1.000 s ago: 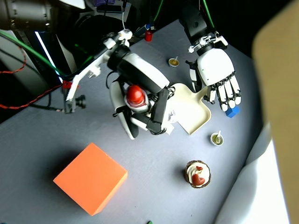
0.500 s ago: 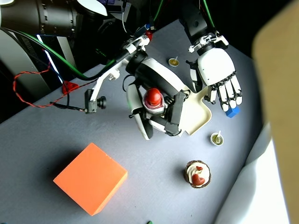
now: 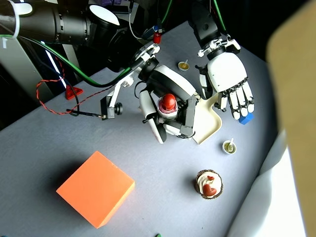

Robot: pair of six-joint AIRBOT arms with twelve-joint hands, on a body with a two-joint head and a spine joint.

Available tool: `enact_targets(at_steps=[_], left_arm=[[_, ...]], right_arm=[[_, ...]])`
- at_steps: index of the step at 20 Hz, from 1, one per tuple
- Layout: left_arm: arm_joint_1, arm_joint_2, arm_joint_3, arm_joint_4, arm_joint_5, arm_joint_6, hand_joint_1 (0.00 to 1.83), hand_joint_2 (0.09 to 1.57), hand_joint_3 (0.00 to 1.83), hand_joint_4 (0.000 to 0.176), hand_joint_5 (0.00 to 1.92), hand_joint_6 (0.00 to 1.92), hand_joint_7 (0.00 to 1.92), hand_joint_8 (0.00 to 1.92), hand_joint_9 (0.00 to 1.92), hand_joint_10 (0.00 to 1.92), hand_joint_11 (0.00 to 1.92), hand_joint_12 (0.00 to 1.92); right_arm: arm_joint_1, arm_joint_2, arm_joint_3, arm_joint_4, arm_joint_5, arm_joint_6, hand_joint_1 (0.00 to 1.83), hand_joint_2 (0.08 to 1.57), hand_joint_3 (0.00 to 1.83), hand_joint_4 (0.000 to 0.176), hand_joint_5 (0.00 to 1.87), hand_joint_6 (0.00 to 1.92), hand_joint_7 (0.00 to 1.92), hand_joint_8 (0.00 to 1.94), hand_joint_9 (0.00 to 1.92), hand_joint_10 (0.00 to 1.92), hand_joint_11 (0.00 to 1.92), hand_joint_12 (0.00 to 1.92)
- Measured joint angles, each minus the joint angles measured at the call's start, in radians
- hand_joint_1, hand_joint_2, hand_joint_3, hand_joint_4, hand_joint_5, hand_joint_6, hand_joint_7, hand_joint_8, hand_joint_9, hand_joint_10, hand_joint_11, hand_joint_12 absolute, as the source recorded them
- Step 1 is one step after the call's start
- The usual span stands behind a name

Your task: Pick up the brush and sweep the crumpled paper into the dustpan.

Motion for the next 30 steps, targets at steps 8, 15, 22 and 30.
enact_targets(at_steps=[8,15,22,30], left_arm=[[0.000,0.000,0.000,-0.001,0.003,0.000,1.06,1.13,0.00,0.039,0.95,1.02,0.30,0.00,0.16,0.00,0.00,0.34],[0.000,0.000,0.000,-0.001,0.010,0.000,1.07,1.14,0.00,0.000,0.94,1.04,0.33,0.00,0.21,0.00,0.03,0.40],[0.000,0.000,0.000,0.002,0.014,0.000,1.10,1.12,0.00,0.000,0.97,0.99,0.33,0.00,0.20,0.00,0.00,0.44],[0.000,0.000,-0.001,0.002,0.014,0.001,1.12,1.10,0.00,0.000,1.02,0.92,0.33,0.00,0.18,0.00,0.00,0.48]], right_arm=[[-0.009,-0.041,0.080,-0.057,0.039,0.072,1.64,1.14,0.00,0.160,1.04,1.92,1.15,1.94,1.11,1.92,1.04,1.92],[-0.022,-0.060,0.131,-0.116,0.052,0.152,1.65,1.14,0.00,0.165,1.06,1.92,1.17,1.94,1.12,1.92,1.07,1.92],[-0.022,-0.074,0.171,-0.166,0.061,0.246,1.67,1.14,0.00,0.166,1.05,1.92,1.14,1.94,1.10,1.92,1.05,1.92],[-0.011,-0.093,0.185,-0.232,0.056,0.389,1.66,1.14,0.00,0.165,1.05,1.92,1.17,1.94,1.14,1.92,1.09,1.92]])
